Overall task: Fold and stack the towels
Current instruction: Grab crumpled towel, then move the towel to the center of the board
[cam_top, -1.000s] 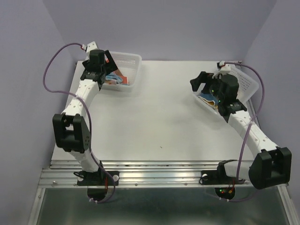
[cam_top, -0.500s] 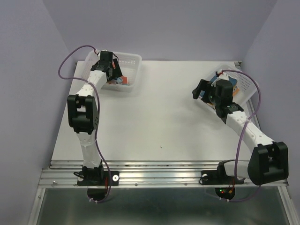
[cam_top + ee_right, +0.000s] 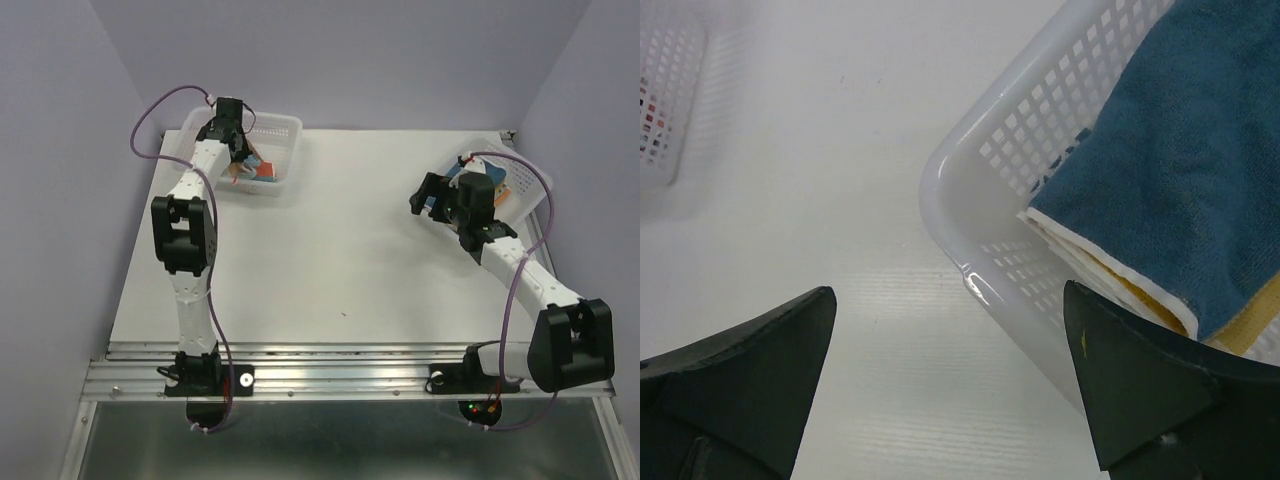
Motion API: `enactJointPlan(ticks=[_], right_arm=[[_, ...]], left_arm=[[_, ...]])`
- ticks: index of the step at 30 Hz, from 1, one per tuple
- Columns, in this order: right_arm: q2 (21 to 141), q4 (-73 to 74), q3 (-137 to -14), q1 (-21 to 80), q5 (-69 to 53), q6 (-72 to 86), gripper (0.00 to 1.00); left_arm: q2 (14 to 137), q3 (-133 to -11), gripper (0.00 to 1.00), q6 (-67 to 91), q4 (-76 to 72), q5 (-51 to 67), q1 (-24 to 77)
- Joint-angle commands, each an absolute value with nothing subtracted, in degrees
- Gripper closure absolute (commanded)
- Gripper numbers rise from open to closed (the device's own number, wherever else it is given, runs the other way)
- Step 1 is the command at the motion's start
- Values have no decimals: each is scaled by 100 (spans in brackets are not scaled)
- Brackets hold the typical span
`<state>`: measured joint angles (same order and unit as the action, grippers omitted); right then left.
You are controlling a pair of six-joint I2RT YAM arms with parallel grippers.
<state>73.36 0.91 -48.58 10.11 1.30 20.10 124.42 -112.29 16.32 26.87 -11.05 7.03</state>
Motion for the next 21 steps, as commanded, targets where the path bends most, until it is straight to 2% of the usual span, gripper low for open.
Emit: enactJointPlan(ticks=[1,6,12,18,19,21], right_arm=[[7155,-202,-4720,993,79,1942,0],[6803,-176,-4606,993,-184,1951,0],[6232,-62,-4421,993,-316,1986,0],[5758,-35,-4176,1002,-545,2144,0],[5722,-18,-4149,1002,-536,2171,0],[5643,202,-4140,993,-501,2223,0]], left_arm=[[11471,-11742,100,1538,2637,-862,694],[10462,-11628,100,1512,2330,-502,694],[9274,-11093,100,1529,1890,842,887],[8087,-9942,100,1599,1196,1378,2002],[7990,-9801,99,1634,1117,1502,2143],[7613,-9178,87,1800,827,1660,2539]])
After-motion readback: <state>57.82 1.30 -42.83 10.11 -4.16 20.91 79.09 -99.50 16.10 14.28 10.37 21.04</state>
